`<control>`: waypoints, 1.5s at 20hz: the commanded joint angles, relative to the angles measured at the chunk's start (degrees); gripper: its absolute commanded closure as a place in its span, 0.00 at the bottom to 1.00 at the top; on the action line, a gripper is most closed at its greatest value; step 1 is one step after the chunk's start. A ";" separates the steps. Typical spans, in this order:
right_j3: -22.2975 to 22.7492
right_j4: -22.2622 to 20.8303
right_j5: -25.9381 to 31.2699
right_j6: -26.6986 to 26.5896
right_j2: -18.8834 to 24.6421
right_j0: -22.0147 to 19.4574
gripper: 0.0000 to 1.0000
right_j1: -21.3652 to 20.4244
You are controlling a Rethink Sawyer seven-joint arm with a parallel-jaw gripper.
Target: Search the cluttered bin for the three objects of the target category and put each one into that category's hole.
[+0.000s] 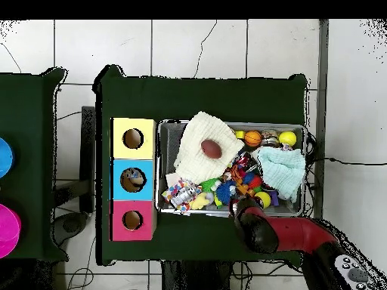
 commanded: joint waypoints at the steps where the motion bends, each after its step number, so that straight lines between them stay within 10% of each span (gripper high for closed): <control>1: -6.63 2.10 7.07 0.59 6.34 0.71 0.00 0.04; 30: -6.70 -3.89 0.83 0.87 2.20 -1.58 0.00 4.83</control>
